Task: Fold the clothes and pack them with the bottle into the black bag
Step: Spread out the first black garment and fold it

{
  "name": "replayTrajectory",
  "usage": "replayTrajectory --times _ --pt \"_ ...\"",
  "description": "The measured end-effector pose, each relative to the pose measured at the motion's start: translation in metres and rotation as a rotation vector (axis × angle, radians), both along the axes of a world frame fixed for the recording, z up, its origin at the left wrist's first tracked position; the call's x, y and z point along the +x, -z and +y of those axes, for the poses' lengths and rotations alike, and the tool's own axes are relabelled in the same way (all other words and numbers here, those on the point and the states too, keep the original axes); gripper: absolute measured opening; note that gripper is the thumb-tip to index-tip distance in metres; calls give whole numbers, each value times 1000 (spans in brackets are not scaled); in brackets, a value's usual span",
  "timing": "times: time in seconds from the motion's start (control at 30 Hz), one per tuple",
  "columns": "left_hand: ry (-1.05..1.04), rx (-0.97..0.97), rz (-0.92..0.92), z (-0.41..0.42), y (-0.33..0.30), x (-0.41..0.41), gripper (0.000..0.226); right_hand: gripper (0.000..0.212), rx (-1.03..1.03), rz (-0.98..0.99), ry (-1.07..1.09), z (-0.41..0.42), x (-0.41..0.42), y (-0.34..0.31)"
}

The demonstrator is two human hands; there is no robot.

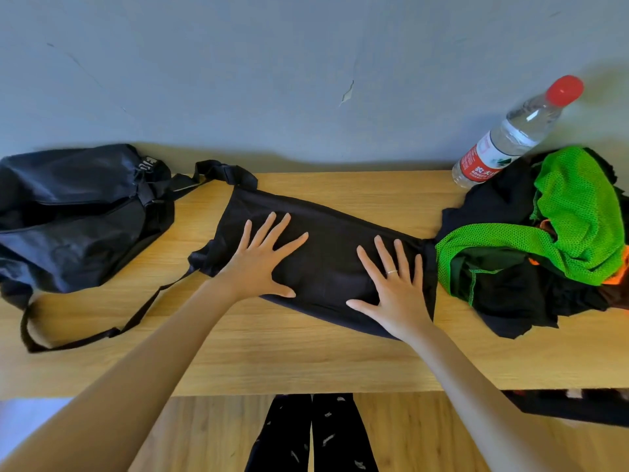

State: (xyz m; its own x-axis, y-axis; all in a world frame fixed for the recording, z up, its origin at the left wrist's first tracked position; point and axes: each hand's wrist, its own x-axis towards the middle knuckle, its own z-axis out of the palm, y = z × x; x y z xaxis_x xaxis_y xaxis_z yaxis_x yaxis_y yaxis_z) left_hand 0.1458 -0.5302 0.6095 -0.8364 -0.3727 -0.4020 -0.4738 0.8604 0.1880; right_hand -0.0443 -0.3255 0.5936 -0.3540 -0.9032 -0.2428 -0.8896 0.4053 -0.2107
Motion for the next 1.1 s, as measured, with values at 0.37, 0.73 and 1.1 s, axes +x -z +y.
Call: replayTrajectory --times 0.37,0.73,1.1 --pt "-510 -133 -18 88 -6 -10 99 77 55 34 -565 -47 -36 -26" --pt "-81 -20 -82 25 -11 -2 110 77 79 95 -367 -4 2 -30" --pt "254 -30 -63 -11 -17 -13 115 48 -214 56 -390 6 18 -25"
